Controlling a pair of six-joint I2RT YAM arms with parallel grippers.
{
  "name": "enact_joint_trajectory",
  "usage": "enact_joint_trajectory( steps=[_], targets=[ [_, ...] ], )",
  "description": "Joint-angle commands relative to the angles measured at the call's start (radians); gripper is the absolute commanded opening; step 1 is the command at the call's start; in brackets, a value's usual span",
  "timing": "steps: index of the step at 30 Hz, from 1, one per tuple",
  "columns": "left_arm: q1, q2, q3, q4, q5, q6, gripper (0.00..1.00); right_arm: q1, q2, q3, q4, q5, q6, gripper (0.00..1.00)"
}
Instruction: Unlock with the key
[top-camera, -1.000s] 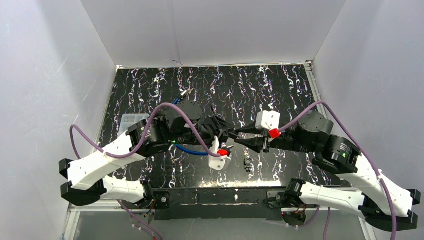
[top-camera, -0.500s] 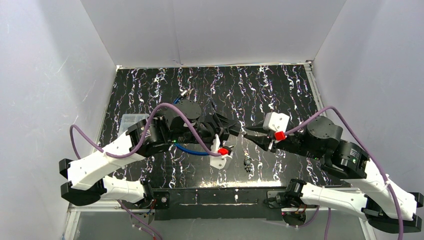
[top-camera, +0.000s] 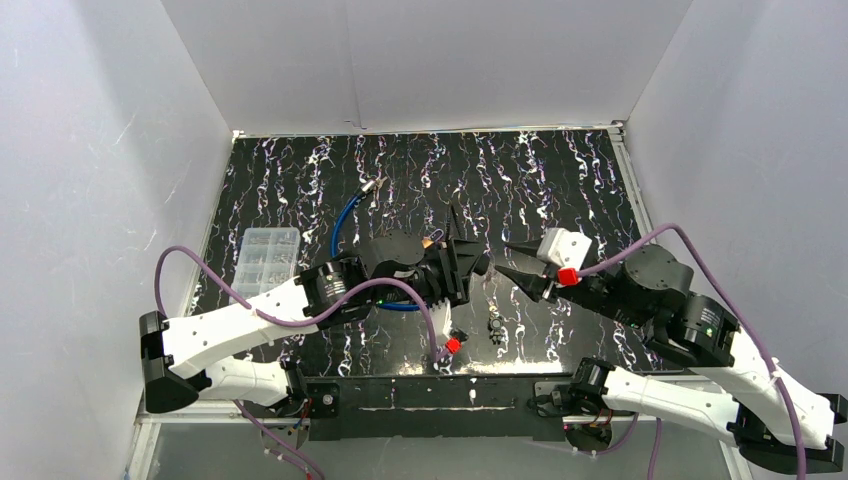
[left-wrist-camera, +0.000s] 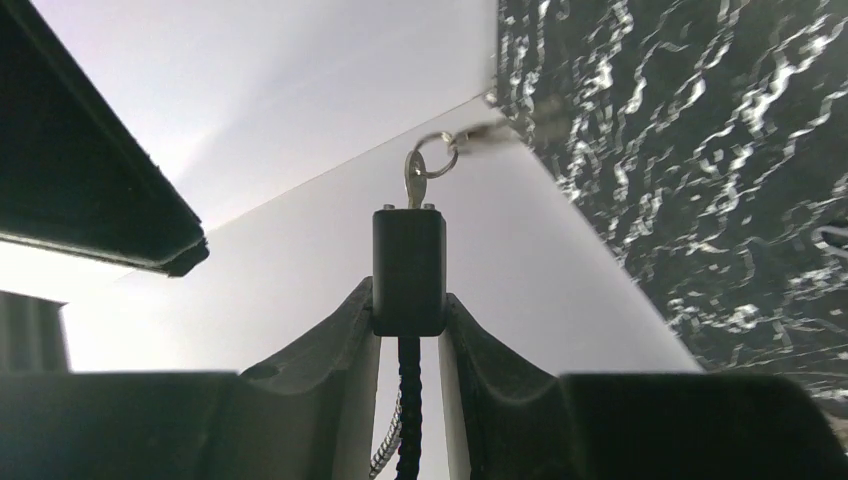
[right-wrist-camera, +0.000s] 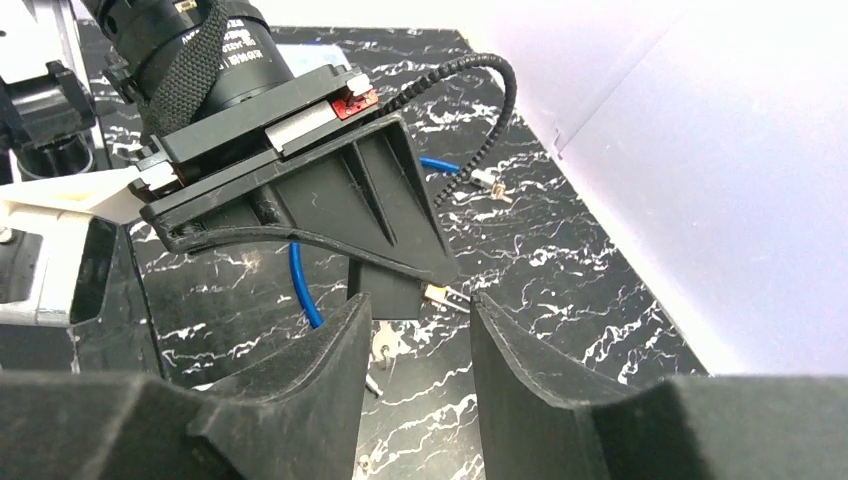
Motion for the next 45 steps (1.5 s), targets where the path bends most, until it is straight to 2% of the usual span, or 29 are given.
enact_joint_trajectory(
  steps=[1, 6, 14, 20, 32, 45],
  targets=[
    [-0.013, -0.021, 0.072, 0.082, -0.082, 0.067, 0.0, 0.001, -0.02, -0.013, 0.092, 0.03, -0.025, 0.49],
    [-0.046, -0.013, 0.141, -0.01, -0.135, -0.013, 0.0, 0.001, -0.036, -0.043, 0.104, 0.035, -0.029, 0.48],
    [-0.084, 0.027, 0.295, -0.25, -0.219, -0.187, 0.0, 0.007, -0.032, -0.068, 0.15, 0.008, -0.035, 0.45],
    [-0.092, 0.063, 0.354, -0.353, -0.239, -0.231, 0.0, 0.031, -0.027, -0.066, 0.173, 0.042, -0.074, 0.42],
    [-0.097, 0.077, 0.368, -0.377, -0.259, -0.243, 0.0, 0.092, 0.015, -0.071, 0.161, 0.101, -0.093, 0.36],
    [-0.102, 0.08, 0.377, -0.381, -0.271, -0.244, 0.0, 0.15, 0.036, -0.112, 0.17, 0.185, -0.113, 0.35]
  ],
)
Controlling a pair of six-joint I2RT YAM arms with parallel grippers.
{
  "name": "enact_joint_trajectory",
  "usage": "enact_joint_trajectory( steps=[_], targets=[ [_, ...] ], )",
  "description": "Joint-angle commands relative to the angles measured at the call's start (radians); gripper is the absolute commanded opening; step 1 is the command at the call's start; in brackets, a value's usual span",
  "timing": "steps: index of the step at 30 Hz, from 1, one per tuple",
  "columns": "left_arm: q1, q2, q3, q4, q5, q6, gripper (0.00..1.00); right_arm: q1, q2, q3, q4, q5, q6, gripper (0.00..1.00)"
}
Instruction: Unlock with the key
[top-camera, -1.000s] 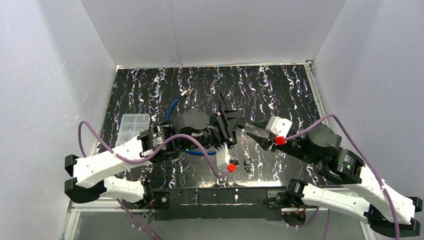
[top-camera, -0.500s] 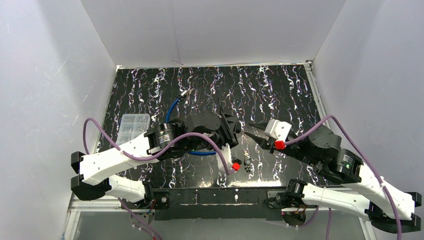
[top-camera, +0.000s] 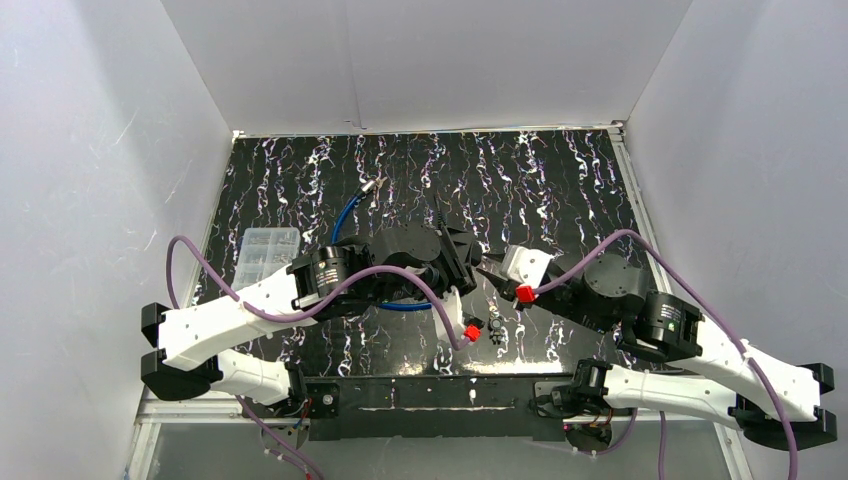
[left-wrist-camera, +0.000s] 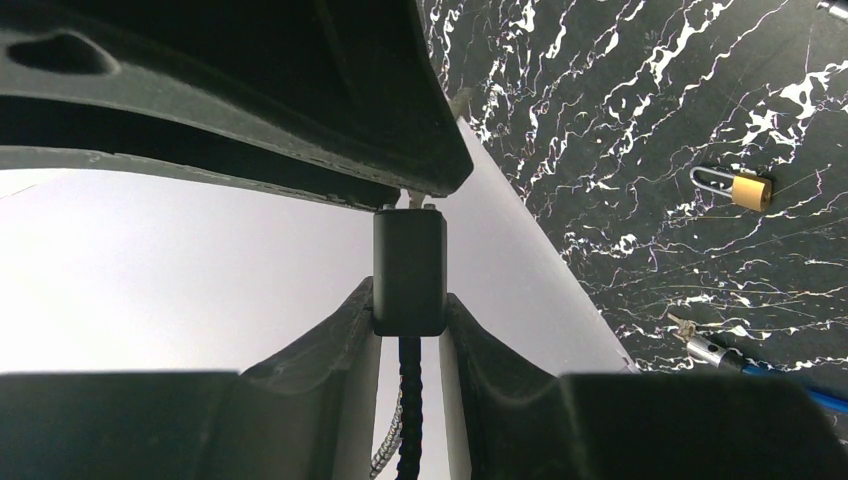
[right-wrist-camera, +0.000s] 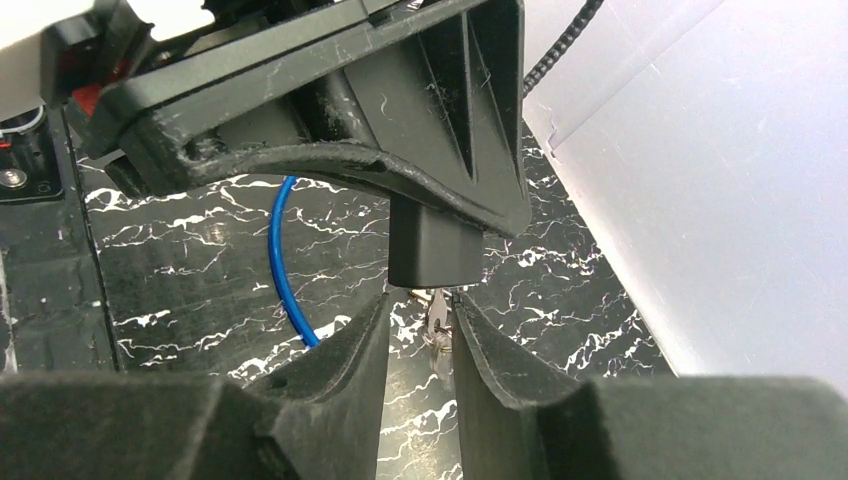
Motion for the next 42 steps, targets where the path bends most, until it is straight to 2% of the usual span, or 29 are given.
enact_joint_trajectory(
  steps=[1, 13, 21, 30, 33, 36, 38, 40, 42],
  targets=[
    [-0.009, -0.014, 0.046, 0.001, -0.018, -0.006, 0.0, 0.015, 0.003, -0.014, 0.066, 0.053, -0.026, 0.34],
    [-0.022, -0.016, 0.043, 0.012, -0.021, 0.007, 0.0, 0.027, 0.018, -0.014, 0.087, 0.108, -0.041, 0.2],
    [-0.023, -0.023, 0.032, 0.029, -0.026, 0.019, 0.0, 0.029, 0.008, -0.017, 0.074, 0.109, -0.016, 0.01],
    [-0.026, -0.027, 0.007, 0.115, -0.017, 0.052, 0.0, 0.029, -0.012, -0.018, 0.073, 0.101, 0.039, 0.01],
    [-0.032, -0.019, 0.032, 0.114, -0.02, 0.017, 0.0, 0.029, -0.016, -0.034, 0.082, 0.117, 0.044, 0.01],
    [-0.036, 0.031, 0.152, 0.006, -0.032, -0.12, 0.0, 0.029, -0.025, -0.05, 0.094, 0.142, 0.03, 0.01],
    [-0.042, 0.088, 0.282, -0.126, -0.042, -0.27, 0.0, 0.029, -0.027, -0.051, 0.095, 0.157, 0.013, 0.01],
    [-0.043, 0.194, 0.46, -0.344, -0.025, -0.478, 0.0, 0.029, -0.021, -0.041, 0.08, 0.158, -0.007, 0.01],
    [-0.043, 0.29, 0.629, -0.535, -0.016, -0.581, 0.0, 0.03, -0.013, -0.027, 0.058, 0.161, -0.023, 0.04]
  ],
)
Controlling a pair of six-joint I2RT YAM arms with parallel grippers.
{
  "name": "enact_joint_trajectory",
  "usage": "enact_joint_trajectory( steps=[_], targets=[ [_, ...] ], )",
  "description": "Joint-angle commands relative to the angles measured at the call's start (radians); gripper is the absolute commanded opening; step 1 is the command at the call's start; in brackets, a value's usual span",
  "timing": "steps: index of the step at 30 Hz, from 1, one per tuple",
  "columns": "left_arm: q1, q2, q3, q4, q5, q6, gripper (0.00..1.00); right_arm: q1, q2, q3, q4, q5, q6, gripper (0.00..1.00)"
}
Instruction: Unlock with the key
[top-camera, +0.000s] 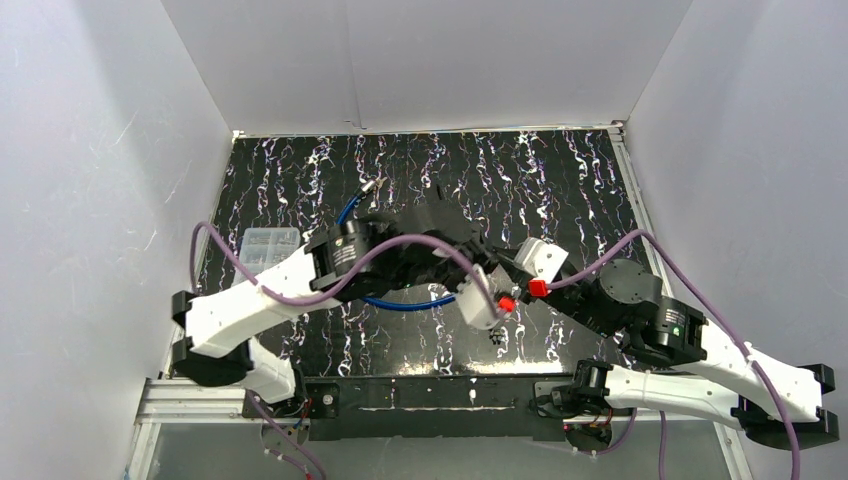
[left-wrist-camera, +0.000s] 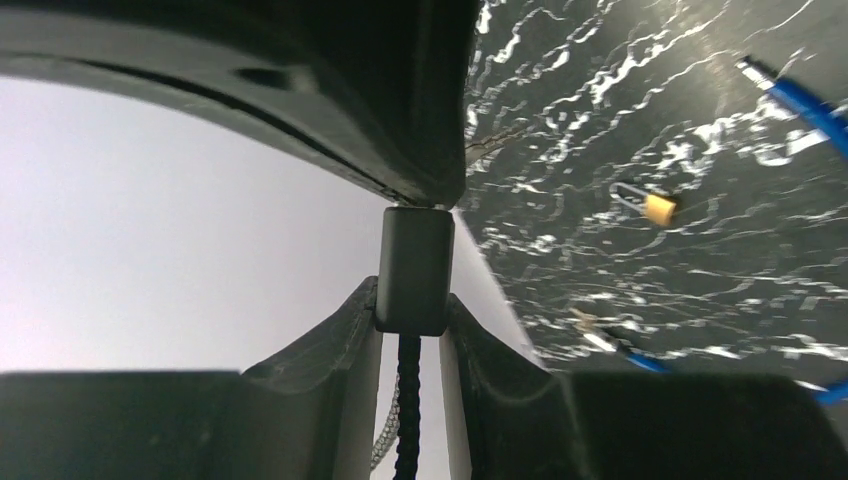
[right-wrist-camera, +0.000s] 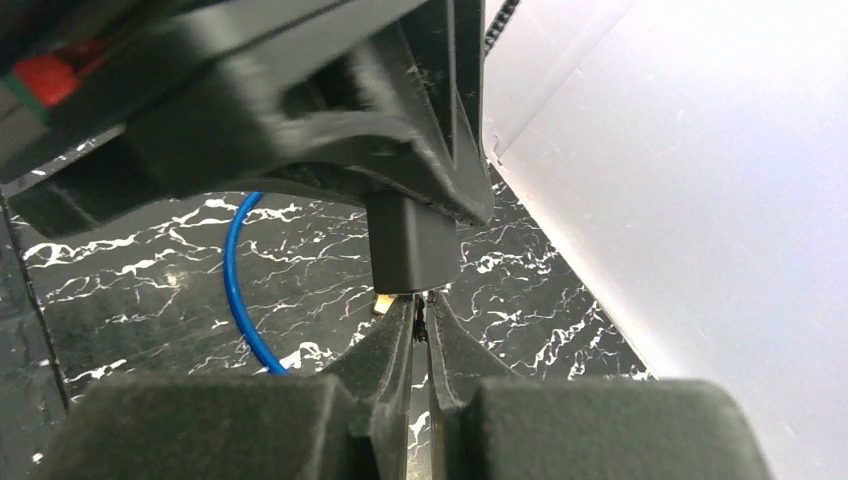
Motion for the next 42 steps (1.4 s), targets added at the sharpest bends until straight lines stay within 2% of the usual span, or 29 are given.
enact_joint_trajectory(
  steps=[1, 4, 7, 14, 18, 24, 28, 35, 42],
  targets=[
    [-0.017, 0.128, 0.322, -0.332, 0.028, -0.338, 0.0, 0.005, 0.017, 0.007, -0.037, 0.029, -0.027, 0.05],
    [-0.017, 0.131, 0.337, -0.356, 0.035, -0.352, 0.0, 0.006, 0.011, 0.012, -0.04, 0.031, -0.036, 0.07],
    [-0.017, 0.066, 0.223, -0.272, 0.031, -0.308, 0.0, 0.007, 0.003, 0.015, -0.044, 0.032, -0.036, 0.02],
    [-0.017, -0.03, 0.06, -0.082, 0.025, -0.215, 0.0, 0.006, -0.023, 0.01, -0.048, -0.012, 0.022, 0.01],
    [-0.017, -0.101, -0.067, 0.066, 0.031, -0.131, 0.0, 0.006, -0.033, 0.008, -0.055, -0.037, 0.067, 0.01],
    [-0.017, -0.237, -0.321, 0.373, 0.058, 0.042, 0.0, 0.005, -0.055, -0.007, -0.05, -0.03, 0.127, 0.01],
    [-0.017, -0.284, -0.424, 0.558, 0.078, 0.141, 0.0, 0.005, -0.063, -0.021, -0.05, -0.021, 0.162, 0.01],
    [-0.016, -0.303, -0.487, 0.675, 0.098, 0.233, 0.0, 0.005, -0.071, -0.027, -0.05, -0.015, 0.185, 0.01],
    [-0.017, -0.296, -0.489, 0.693, 0.075, 0.252, 0.0, 0.005, -0.057, -0.01, -0.074, -0.036, 0.195, 0.01]
  ],
)
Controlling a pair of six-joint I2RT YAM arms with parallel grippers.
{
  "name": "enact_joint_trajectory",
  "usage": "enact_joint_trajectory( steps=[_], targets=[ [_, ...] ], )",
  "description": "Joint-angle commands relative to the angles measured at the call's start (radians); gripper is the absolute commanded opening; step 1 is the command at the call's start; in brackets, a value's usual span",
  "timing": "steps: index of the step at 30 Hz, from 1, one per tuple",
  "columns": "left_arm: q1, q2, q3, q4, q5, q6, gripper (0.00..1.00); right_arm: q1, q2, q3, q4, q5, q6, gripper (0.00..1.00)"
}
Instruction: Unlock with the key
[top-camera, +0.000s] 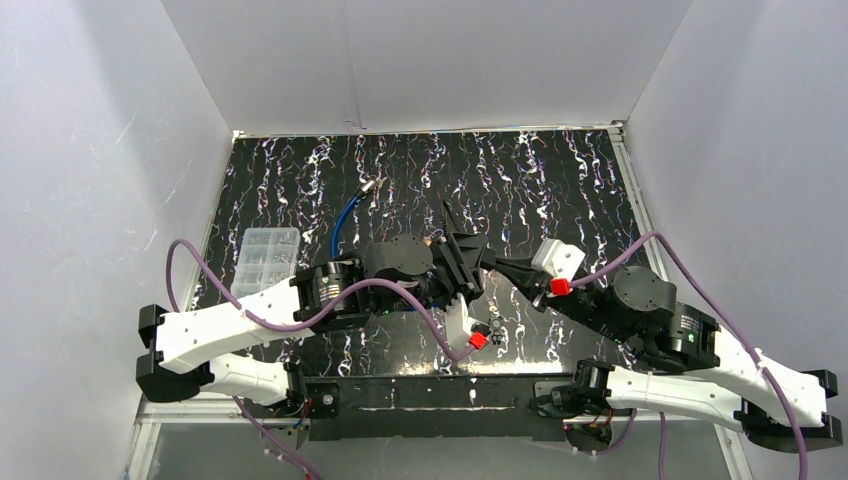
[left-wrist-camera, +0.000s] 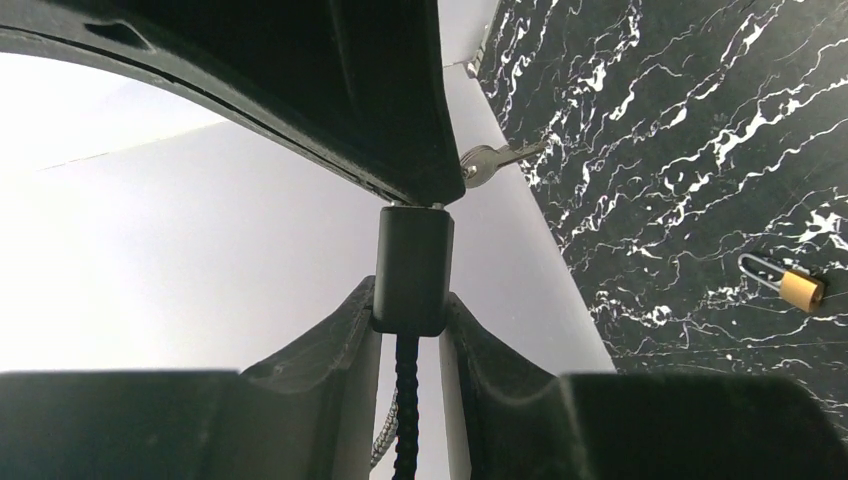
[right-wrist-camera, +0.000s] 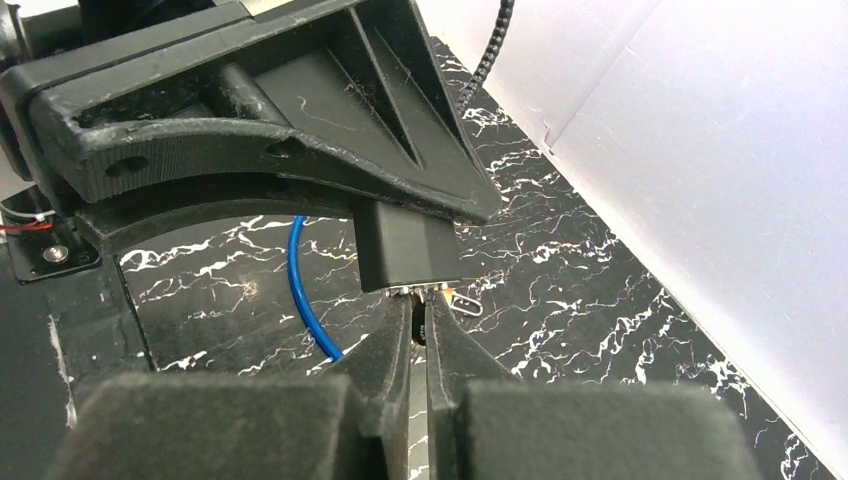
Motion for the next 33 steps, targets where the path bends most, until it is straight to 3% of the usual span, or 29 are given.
enact_joint_trajectory(
  steps=[1, 8, 10, 18, 23, 33],
  targets=[
    [-0.006, -0.047, 0.019, 0.145, -0.001, 0.035, 0.0, -0.003, 0.015, 0.012, -0.023, -0.003, 0.052, 0.09],
    [-0.006, -0.011, 0.119, -0.008, -0.067, -0.114, 0.0, -0.003, -0.002, 0.071, -0.063, -0.02, 0.018, 0.55],
    [-0.001, 0.017, 0.194, -0.098, -0.096, -0.219, 0.0, -0.003, -0.015, 0.106, -0.085, -0.018, 0.003, 0.62],
    [0.008, 0.025, 0.313, -0.417, -0.011, -0.464, 0.0, -0.003, -0.074, 0.211, -0.113, 0.025, -0.02, 0.64],
    [0.01, 0.038, 0.368, -0.495, 0.05, -0.54, 0.0, -0.003, -0.073, 0.247, -0.105, -0.019, -0.01, 0.62],
    [0.037, 0.126, 0.598, -0.611, 0.189, -0.739, 0.0, -0.003, -0.042, 0.203, -0.028, -0.19, 0.086, 0.35]
  ],
)
